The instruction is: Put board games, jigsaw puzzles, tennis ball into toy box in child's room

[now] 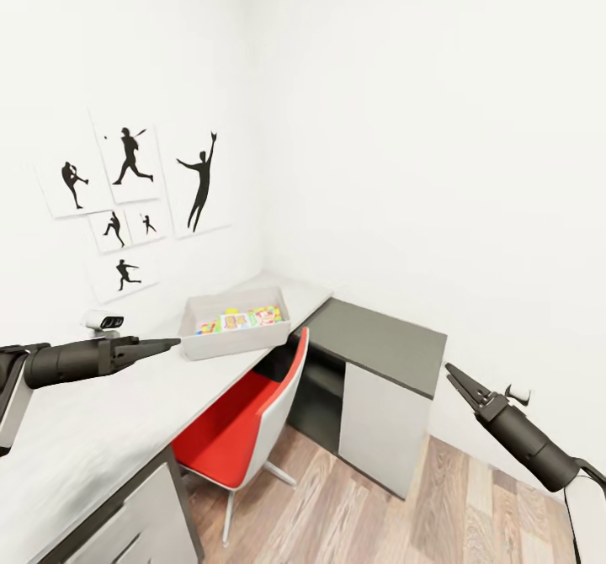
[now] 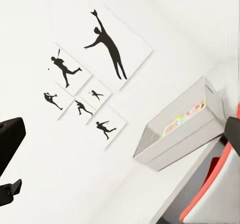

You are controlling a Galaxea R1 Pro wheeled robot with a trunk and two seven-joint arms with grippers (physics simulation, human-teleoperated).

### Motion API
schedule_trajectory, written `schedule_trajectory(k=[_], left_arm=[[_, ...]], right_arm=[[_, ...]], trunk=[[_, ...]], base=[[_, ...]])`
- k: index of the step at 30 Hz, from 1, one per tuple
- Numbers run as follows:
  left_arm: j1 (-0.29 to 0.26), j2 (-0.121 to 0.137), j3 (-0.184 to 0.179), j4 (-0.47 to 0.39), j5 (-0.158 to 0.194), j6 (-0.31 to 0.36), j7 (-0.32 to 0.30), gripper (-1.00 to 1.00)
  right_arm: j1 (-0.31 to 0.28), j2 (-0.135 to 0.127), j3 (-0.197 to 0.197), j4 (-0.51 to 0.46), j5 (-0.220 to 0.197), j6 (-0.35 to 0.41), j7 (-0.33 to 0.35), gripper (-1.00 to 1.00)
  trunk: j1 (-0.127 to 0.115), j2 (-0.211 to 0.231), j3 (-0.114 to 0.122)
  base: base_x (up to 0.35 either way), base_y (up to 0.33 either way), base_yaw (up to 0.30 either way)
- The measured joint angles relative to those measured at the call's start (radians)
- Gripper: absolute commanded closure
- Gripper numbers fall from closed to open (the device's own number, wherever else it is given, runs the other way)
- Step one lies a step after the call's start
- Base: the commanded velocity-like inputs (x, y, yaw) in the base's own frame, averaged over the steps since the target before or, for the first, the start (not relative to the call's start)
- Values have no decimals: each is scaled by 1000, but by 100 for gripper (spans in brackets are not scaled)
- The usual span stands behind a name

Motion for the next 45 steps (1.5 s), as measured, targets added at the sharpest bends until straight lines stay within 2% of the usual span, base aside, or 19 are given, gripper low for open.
schedule_trajectory(k=[23,45], left_arm=[[0,1,1,0,0,0,0,-100],[0,1,7,2,0,0,0,-100]], right_arm=[[0,-1,-2,-1,1,0,-3,-100],[2,-1,-6,41,-2,9,-5,-100]], trunk=[[0,0,25],[0,0,10]], base=[[-13,8,-199],[0,0,-177]])
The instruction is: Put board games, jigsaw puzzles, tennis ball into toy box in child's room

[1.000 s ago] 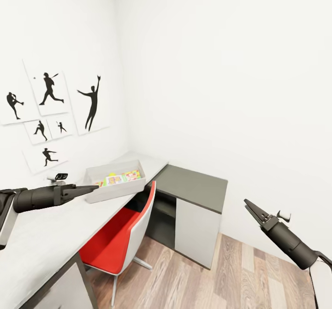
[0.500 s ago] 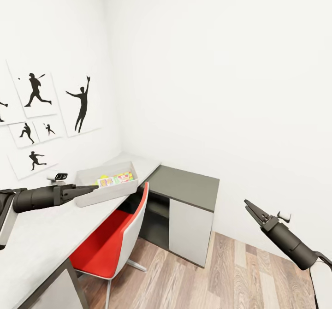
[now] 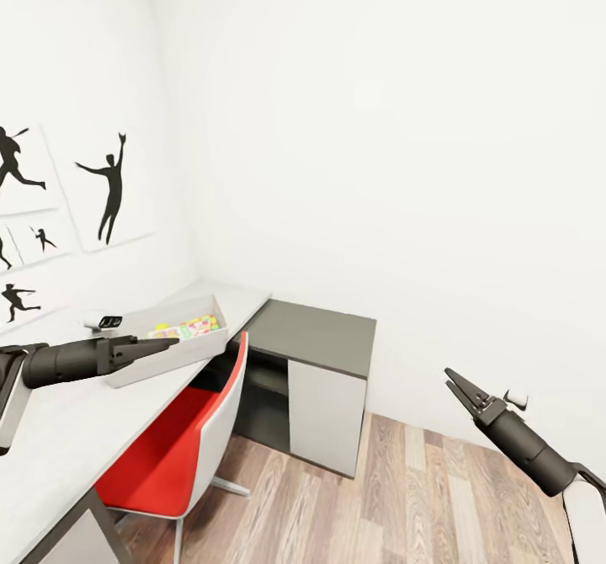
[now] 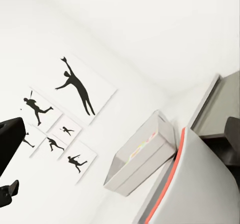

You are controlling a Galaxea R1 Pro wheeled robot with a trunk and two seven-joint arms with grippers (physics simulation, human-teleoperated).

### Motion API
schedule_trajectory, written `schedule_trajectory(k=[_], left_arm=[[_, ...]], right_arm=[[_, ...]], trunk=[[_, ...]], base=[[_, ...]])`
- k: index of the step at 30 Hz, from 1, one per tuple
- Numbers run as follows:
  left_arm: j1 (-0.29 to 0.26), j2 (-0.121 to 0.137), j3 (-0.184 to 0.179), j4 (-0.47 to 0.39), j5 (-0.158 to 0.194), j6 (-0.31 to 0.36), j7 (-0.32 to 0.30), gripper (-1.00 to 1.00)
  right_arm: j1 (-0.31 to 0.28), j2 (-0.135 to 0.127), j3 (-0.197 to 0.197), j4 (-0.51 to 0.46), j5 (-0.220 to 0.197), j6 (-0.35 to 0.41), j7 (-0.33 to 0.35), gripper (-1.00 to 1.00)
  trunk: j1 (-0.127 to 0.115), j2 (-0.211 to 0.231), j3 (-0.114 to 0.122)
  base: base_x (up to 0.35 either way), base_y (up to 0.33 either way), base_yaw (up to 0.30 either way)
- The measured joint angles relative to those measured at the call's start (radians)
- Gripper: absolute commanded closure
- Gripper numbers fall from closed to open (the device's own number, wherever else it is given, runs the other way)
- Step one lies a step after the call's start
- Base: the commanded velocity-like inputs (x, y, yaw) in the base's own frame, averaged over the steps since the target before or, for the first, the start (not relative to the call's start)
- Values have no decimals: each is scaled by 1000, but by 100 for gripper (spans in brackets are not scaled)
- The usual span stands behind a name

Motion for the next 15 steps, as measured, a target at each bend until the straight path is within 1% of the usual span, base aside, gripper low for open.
schedule_trajectory(k=[15], left_arm=[[0,0,0,2,0,0,0,-100]], right_arm=[[0,-1,0,3,0,0,0,-100]], trunk=[[0,0,-6]], base=[[0,0,-249]])
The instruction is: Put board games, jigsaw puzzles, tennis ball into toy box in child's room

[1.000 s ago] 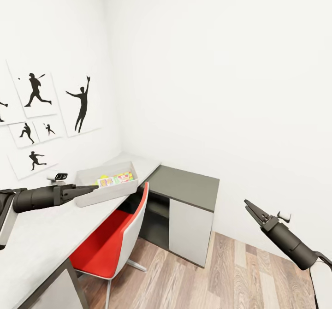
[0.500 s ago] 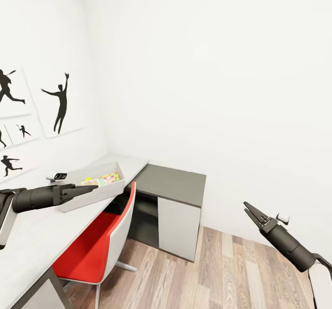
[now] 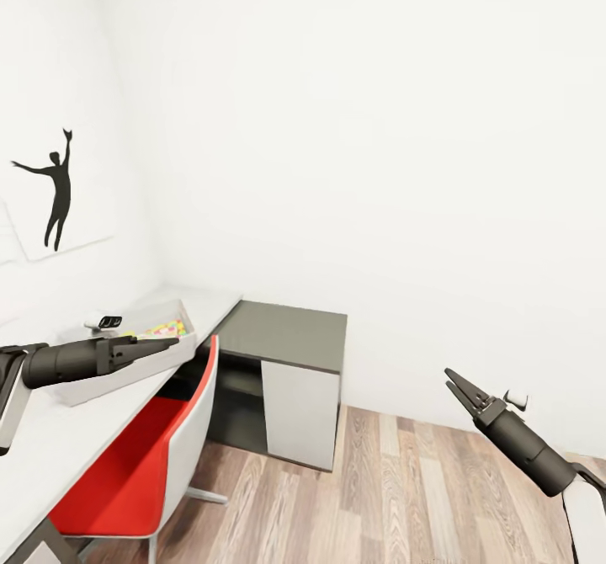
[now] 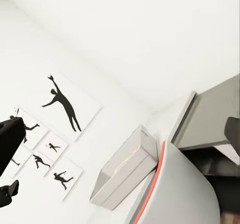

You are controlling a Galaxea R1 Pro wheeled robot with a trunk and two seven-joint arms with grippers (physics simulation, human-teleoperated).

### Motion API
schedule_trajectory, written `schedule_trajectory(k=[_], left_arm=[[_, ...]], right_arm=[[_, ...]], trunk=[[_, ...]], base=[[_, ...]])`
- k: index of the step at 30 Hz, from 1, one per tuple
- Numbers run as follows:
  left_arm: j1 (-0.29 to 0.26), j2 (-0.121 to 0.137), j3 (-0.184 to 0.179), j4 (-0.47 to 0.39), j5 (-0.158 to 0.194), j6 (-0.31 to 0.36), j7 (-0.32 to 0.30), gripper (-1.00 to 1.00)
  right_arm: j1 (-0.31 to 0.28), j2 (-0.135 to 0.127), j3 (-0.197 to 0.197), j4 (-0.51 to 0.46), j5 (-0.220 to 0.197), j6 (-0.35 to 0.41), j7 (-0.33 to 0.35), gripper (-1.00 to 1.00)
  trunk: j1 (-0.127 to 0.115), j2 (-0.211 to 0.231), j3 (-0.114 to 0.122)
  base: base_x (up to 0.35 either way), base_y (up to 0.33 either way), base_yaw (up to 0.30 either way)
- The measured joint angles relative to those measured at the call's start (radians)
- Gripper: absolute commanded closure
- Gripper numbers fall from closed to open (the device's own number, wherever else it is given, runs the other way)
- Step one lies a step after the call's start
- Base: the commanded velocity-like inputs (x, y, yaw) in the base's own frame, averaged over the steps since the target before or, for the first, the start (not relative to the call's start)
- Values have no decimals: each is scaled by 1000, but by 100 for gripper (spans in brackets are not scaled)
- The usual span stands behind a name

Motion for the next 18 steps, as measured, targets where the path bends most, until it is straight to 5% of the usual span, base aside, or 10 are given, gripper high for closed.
schedule_trajectory(k=[18], left_arm=[[0,0,0,1,-1,0,0,-100]], right_arm=[[0,0,0,0,0,0,0,-100]], trunk=[[0,0,0]], base=[[-39,28,-277]])
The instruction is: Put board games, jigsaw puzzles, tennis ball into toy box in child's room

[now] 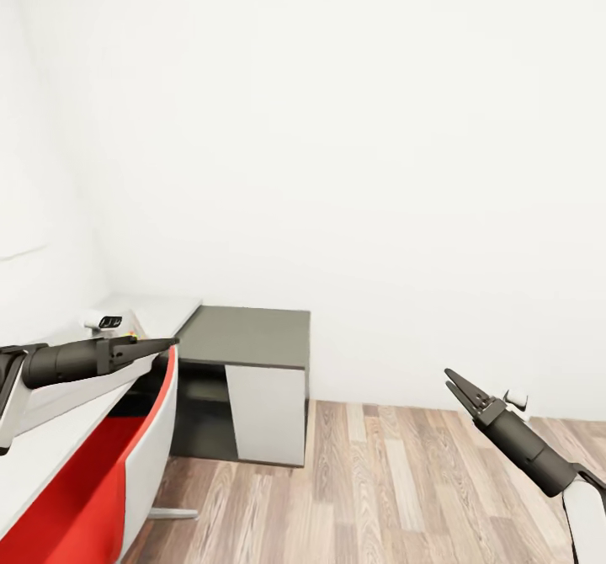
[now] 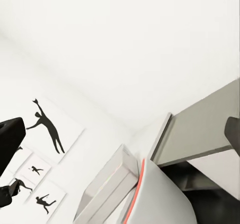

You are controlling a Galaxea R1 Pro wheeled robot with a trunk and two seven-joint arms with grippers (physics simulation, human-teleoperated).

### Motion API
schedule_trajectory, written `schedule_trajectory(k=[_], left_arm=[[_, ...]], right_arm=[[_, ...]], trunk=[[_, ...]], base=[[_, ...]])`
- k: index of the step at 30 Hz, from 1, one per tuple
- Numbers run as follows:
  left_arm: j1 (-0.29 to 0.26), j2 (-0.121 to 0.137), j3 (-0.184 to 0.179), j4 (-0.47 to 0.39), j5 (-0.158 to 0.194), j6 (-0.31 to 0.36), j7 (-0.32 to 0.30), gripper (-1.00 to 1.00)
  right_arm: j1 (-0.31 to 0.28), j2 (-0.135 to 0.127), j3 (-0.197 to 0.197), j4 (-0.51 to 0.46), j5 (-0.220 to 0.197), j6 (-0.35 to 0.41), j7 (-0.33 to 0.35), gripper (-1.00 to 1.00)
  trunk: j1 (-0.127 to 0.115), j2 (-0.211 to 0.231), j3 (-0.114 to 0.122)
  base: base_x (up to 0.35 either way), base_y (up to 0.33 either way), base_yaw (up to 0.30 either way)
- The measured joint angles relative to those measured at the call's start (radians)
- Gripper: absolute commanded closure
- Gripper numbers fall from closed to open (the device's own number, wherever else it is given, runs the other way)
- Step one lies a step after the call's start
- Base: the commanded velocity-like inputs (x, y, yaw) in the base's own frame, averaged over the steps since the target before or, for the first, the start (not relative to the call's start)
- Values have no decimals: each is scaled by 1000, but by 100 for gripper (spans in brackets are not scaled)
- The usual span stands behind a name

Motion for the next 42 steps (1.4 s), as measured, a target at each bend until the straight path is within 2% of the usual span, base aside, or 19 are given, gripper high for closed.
schedule_trajectory(k=[6,10,16,27,32,34,37,38,40,42], left_arm=[[0,1,1,0,0,0,0,-100],[0,1,0,0,0,0,0,-100],[0,0,0,0,-1,0,0,-100],[0,-9,-5,0,-9,-1,0,-100],[0,-12,-9,4,-11,-2,0,-100],[0,-12,-9,4,-11,-2,0,-100],[0,-12,-11,4,-10,-2,0,-100],[0,-12,-11,4,-10,-2,0,-100],[0,-15,-12,4,-10,-2,0,-100],[0,-17,-12,4,-10,-2,0,-100]], right_arm=[[-1,-2,0,24,0,-1,0,-100],[-1,-20,1,34,0,-4,0,-100],[-2,-25,2,35,1,-10,-4,-100],[1,-26,10,56,4,-11,-140,-100],[-8,-27,14,105,7,-12,-234,-100],[-11,-26,15,124,14,-13,-304,-100],[-37,-26,22,214,75,-35,-453,-100],[-46,-26,25,232,87,-42,-475,-100],[-78,-26,42,306,137,-70,-543,-100],[-97,-24,63,388,178,-94,-577,-100]], trunk=[[0,0,0],[0,0,0],[0,0,0],[0,0,0],[0,0,0],[0,0,0],[0,0,0],[0,0,0],[0,0,0],[0,0,0]], base=[[-93,72,-278],[-80,46,-272],[-15,10,-87],[-1,1,-5],[0,0,0],[0,0,0],[0,0,0],[0,0,0],[0,0,0],[0,0,0]])
